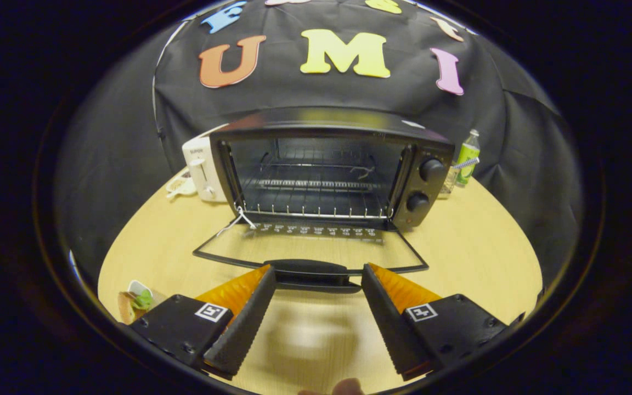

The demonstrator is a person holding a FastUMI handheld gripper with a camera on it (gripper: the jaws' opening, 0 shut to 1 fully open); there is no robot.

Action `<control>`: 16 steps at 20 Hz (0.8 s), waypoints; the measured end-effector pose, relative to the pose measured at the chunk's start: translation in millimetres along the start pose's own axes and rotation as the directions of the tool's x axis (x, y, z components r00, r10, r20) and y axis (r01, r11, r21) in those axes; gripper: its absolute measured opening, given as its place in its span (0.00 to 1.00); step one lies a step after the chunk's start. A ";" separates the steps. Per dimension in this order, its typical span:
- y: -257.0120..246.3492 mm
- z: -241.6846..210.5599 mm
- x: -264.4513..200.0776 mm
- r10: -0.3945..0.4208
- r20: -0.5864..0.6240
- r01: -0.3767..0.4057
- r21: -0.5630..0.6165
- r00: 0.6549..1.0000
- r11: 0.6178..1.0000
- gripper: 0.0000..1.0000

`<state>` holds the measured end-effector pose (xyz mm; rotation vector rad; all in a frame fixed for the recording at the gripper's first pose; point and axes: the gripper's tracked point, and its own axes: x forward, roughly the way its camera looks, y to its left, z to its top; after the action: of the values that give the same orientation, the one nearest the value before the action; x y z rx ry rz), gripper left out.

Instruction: Open the toaster oven, put the food inside, and close the toaster oven door.

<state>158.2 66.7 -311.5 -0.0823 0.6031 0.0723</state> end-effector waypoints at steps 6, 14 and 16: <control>-6.3 5.3 -24.8 0.028 0.009 -0.027 -0.016 1.000 0.999 1.00; 3.9 13.5 -114.0 0.267 -0.045 -0.269 -0.033 0.963 0.963 1.00; 18.2 8.1 -132.5 0.361 -0.089 -0.362 0.004 0.928 0.932 1.00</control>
<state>52.3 79.8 -230.5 0.0155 0.7015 0.4326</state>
